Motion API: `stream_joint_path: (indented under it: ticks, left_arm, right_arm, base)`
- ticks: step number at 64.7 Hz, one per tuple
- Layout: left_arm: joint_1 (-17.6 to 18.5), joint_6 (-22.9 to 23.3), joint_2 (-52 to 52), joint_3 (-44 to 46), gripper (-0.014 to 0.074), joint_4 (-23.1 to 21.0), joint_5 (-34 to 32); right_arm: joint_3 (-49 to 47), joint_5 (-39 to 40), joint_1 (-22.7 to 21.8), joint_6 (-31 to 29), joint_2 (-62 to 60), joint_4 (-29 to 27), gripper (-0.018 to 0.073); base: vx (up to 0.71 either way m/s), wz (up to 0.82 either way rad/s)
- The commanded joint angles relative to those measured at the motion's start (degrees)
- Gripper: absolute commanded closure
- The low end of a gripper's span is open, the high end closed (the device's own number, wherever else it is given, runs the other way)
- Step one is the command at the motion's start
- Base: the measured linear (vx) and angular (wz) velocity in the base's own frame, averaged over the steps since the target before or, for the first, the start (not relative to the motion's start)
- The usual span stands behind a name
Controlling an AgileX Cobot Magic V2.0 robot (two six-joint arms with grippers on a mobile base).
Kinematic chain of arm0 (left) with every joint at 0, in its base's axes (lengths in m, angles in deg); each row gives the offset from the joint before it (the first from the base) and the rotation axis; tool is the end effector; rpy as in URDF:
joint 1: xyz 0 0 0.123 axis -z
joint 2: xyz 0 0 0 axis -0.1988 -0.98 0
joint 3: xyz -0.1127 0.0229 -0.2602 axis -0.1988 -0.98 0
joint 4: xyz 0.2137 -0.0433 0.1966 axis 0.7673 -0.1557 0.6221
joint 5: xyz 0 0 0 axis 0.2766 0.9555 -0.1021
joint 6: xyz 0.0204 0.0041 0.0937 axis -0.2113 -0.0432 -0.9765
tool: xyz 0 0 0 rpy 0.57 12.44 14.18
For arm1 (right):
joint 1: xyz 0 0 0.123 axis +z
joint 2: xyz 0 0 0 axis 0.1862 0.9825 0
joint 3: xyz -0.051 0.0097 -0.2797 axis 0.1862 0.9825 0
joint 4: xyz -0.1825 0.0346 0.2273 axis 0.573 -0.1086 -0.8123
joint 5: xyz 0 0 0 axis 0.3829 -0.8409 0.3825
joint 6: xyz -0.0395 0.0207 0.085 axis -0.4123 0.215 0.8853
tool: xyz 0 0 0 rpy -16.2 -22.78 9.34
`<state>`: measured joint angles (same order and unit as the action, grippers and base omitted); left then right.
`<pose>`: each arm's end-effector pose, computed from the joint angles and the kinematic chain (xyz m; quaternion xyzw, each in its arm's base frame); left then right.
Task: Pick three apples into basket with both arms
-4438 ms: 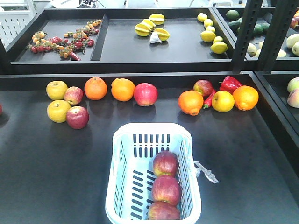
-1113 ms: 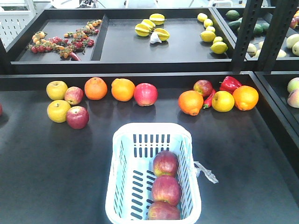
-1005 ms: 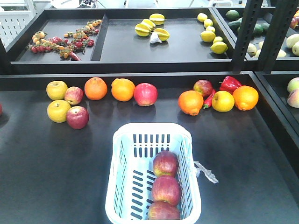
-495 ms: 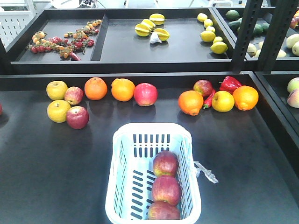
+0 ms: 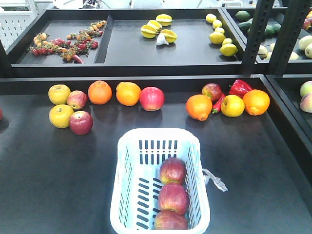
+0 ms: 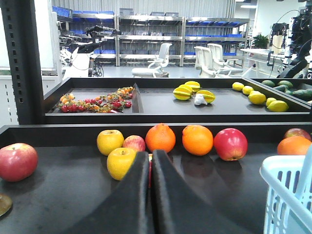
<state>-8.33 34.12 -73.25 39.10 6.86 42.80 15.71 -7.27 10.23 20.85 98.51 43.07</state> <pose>0.1043 -0.0057 0.2013 -0.0046 0.6959 -0.0444 0.7168 0.1097 -0.0020 0.2790 -0.0116 0.7525 -0.0239 0.6580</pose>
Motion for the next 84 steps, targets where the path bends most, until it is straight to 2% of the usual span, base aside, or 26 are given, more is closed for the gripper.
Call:
stream_joint_path:
  ticks: [1,15,20,24,84]
  left_arm:
    - [0.02,0.45,0.89,-1.34,0.0603,-0.4,-4.42]
    - [0.02,0.45,0.89,-1.34,0.0603,-0.4,-4.42]
    - [0.02,0.45,0.89,-1.34,0.0603,-0.4,-4.42]
    - [0.02,0.45,0.89,-1.34,0.0603,-0.4,-4.42]
    - [0.02,0.45,0.84,-1.34,0.0603,-0.4,-4.42]
  right_arm:
    - [4.26,11.64,-0.03,0.43,-2.03,-0.12,0.0568]
    - [16.97,23.27,-0.03,2.32,-9.68,-0.12,0.0568]
    - [20.32,25.09,-0.03,2.27,-12.21,-0.06,0.0568]
    - [20.05,22.41,-0.05,2.25,-12.42,-0.04,0.0568]
    - [20.18,22.35,-0.05,2.05,-12.42,-0.77,0.0568]
  base:
    - [0.0,0.0]
    - [0.0,0.0]
    - [0.0,0.0]
    - [0.0,0.0]
    - [0.0,0.0]
